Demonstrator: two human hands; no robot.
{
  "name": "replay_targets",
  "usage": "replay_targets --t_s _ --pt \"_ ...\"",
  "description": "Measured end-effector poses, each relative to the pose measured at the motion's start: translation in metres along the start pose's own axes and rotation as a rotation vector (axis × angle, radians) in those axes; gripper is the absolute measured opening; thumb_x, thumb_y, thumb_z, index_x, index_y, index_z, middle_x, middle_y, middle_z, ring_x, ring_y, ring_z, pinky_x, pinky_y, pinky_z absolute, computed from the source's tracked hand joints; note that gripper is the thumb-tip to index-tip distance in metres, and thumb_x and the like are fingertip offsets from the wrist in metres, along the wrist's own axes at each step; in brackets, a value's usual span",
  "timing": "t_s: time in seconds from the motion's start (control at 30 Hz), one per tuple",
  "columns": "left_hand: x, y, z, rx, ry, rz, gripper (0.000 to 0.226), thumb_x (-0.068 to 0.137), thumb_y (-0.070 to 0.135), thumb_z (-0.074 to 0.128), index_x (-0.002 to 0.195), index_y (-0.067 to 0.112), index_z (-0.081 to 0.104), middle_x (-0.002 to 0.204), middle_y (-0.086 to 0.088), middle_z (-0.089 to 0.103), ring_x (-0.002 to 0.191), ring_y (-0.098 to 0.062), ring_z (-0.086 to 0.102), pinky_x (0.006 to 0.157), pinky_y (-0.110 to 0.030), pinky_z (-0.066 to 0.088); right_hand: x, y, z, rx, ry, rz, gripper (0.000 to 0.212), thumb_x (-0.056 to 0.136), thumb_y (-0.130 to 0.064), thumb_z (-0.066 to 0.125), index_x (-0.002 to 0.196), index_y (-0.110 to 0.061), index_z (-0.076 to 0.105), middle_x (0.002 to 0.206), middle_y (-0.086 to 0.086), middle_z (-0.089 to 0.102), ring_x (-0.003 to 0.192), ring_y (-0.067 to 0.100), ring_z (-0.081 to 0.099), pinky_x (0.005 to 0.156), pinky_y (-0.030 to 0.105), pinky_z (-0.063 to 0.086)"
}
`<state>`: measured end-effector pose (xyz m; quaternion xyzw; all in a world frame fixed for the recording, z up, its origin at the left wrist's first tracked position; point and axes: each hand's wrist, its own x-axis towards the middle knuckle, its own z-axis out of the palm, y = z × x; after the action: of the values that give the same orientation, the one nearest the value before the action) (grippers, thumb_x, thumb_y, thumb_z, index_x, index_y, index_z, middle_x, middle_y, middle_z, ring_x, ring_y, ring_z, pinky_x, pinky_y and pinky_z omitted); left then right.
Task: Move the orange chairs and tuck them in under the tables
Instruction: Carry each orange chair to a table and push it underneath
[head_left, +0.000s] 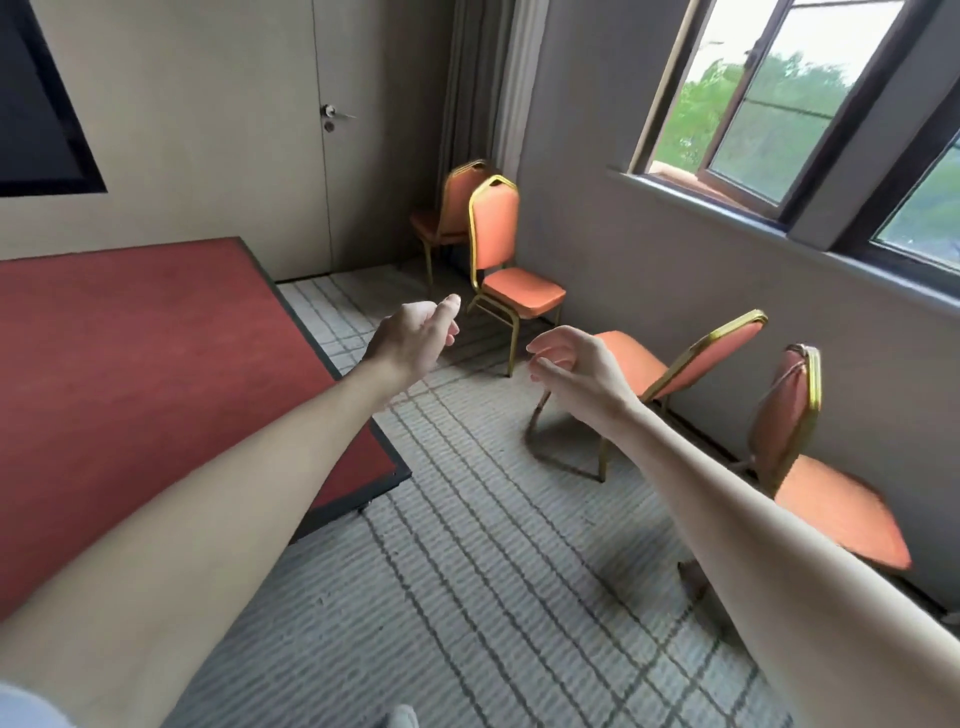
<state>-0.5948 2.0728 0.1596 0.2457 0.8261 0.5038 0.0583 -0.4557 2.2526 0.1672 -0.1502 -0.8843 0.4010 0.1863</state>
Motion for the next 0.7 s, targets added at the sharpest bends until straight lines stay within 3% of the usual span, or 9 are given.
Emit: replay_targets --t_s 0.23,0.4,0.6,0.7 --pt "0.179 -0.012 0.027 0.057 0.06 -0.046 0.054 0.097 0.057 0.034 0.082 0.019 0.07 0.084 0.006 0.072 0.088 -0.019 0.065 0.085 -0.036 0.05 0.171 0.053 -0.012 0.014 0.02 0.047 0.02 0.085 -0.023 0.064 0.103 -0.03 0.069 0.094 -0.01 0.072 0.089 0.003 0.067 0.069 0.017 0.048" --pt "0.298 -0.033 0.062 0.127 0.029 -0.048 0.053 0.096 0.058 0.033 0.082 0.021 0.068 0.085 0.009 0.07 0.09 -0.018 0.064 0.083 -0.034 0.049 0.295 0.109 -0.009 0.05 0.04 0.065 0.019 0.085 -0.023 0.064 0.101 -0.03 0.069 0.093 -0.009 0.073 0.089 0.005 0.068 0.075 0.025 0.052" --pt "0.473 -0.062 0.12 0.152 0.048 -0.063 0.053 0.093 0.059 0.034 0.077 0.022 0.068 0.081 0.008 0.071 0.088 -0.022 0.066 0.081 -0.034 0.049 0.462 0.186 -0.014 0.063 0.02 0.036 0.02 0.086 -0.021 0.064 0.105 -0.025 0.07 0.092 -0.01 0.072 0.088 0.0 0.066 0.069 0.014 0.046" --pt "0.556 -0.057 0.14 0.176 0.053 -0.079 0.053 0.093 0.059 0.035 0.077 0.021 0.068 0.081 0.009 0.071 0.089 -0.021 0.065 0.084 -0.034 0.05 0.554 0.215 -0.027 0.062 0.006 0.063 0.019 0.085 -0.021 0.064 0.103 -0.025 0.069 0.094 -0.009 0.072 0.088 0.003 0.068 0.074 0.019 0.051"
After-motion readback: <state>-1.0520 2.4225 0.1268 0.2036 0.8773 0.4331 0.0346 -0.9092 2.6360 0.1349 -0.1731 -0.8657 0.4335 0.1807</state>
